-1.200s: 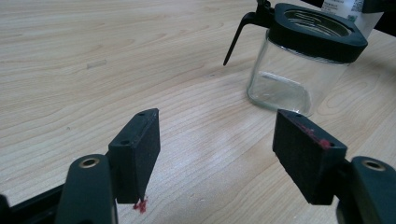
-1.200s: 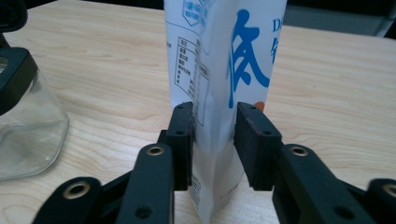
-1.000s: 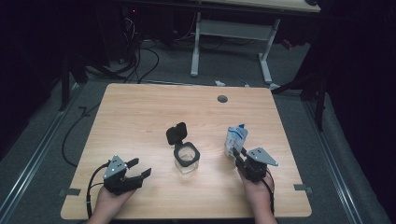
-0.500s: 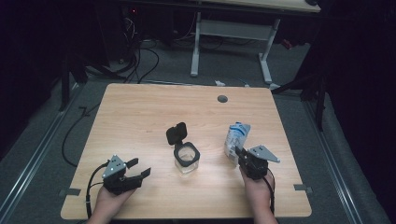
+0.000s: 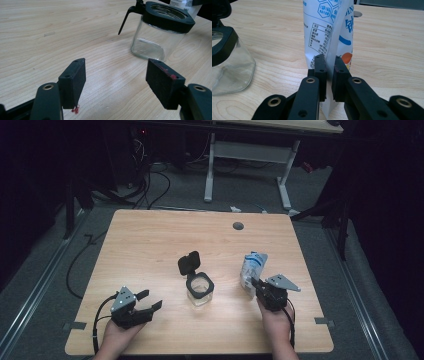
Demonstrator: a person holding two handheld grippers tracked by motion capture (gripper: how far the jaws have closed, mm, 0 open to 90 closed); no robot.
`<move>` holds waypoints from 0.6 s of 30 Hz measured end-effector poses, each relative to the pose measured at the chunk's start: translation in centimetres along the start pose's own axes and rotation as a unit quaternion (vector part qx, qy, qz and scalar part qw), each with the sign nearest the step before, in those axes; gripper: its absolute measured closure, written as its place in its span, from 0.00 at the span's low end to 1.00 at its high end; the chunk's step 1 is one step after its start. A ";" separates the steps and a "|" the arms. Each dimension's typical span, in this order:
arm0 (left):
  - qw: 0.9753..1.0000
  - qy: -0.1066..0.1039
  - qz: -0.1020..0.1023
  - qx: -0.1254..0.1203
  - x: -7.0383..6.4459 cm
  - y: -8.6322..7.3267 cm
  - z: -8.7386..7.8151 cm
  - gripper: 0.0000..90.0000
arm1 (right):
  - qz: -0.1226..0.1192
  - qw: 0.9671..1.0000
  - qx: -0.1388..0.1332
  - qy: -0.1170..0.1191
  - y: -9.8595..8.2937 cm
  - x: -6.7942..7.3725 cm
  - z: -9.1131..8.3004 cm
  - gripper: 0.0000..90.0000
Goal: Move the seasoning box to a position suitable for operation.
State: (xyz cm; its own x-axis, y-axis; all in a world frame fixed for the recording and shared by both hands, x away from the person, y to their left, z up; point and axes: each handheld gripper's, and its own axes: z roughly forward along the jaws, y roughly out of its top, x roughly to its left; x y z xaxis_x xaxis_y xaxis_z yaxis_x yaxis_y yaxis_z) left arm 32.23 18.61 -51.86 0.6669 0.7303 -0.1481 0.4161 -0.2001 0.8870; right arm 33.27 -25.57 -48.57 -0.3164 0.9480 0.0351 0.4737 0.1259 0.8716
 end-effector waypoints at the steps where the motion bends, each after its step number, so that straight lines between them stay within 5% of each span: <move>1: 1.000 0.000 0.000 -0.001 0.0 0.0 0.0 0.36 | -0.004 1.000 0.002 0.001 0.0 0.1 0.0 0.94; 18: 1.000 -0.006 0.004 -0.004 -0.1 -0.1 0.1 0.36 | -0.009 0.999 0.038 0.014 1.4 -0.4 0.0 0.96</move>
State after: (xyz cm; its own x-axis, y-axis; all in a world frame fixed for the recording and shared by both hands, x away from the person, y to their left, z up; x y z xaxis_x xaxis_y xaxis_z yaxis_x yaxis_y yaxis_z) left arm 32.23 18.51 -51.96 0.6768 0.7215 -0.1463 0.4064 -0.2005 0.8914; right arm 34.04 -25.73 -47.39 -0.3481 0.9369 0.0336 0.5278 0.1662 0.8329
